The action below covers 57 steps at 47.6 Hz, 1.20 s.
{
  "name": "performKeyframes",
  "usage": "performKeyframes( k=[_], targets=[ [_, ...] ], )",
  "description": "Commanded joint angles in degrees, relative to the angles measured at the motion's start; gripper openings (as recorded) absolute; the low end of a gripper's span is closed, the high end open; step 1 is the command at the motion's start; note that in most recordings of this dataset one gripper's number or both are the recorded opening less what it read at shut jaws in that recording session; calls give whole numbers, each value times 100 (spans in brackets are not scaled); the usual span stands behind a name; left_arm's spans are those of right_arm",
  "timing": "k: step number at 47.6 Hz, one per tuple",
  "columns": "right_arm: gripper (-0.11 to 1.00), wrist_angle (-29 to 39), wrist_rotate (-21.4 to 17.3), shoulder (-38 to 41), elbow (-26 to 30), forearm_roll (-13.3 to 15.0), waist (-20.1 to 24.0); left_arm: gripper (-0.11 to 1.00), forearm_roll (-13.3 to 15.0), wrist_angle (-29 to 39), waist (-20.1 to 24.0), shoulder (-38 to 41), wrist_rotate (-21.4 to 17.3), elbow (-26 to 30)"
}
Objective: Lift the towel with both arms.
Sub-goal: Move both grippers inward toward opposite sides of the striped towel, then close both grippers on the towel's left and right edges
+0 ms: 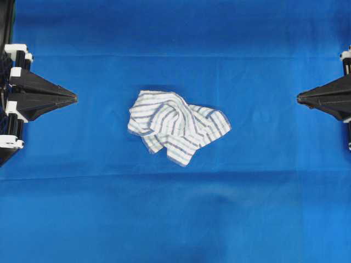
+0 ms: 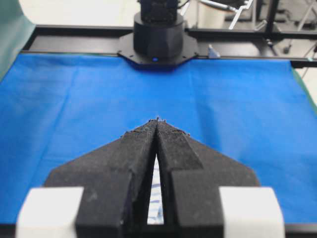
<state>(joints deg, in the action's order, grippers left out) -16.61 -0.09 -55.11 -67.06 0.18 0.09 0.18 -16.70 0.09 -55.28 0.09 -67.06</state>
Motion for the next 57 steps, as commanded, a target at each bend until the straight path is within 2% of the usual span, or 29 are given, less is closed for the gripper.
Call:
performKeyframes(
  k=[1,9,16,32,36,43,46,50,57],
  targets=[
    [0,-9,53,88,123,0,0,0,114,88,-62,202,26,176],
    [0,545,-9,510,475,18,0,0,114,53,-62,571,-9,272],
    [0,1011,-35,1046,729,9,0,0,114,-158,-70,1195,-44,378],
    [1,1107,-62,2742,1134,-123,0,3,114,-299,-70,3111,44,809],
    [6,1169,-53,3252,1327,-141,0,18,123,-299,-97,3542,44,976],
    [51,1187,-53,4025,1564,-141,0,60,114,-299,-105,4280,44,1213],
    [64,1178,-44,4342,1652,-141,0,77,123,-308,-105,4518,44,1257],
    [62,1169,-53,4808,1793,-141,0,88,123,-308,-114,4852,44,1310],
    [61,1169,-53,5440,2030,-149,0,88,114,-316,-114,5309,44,1389]
  ],
)
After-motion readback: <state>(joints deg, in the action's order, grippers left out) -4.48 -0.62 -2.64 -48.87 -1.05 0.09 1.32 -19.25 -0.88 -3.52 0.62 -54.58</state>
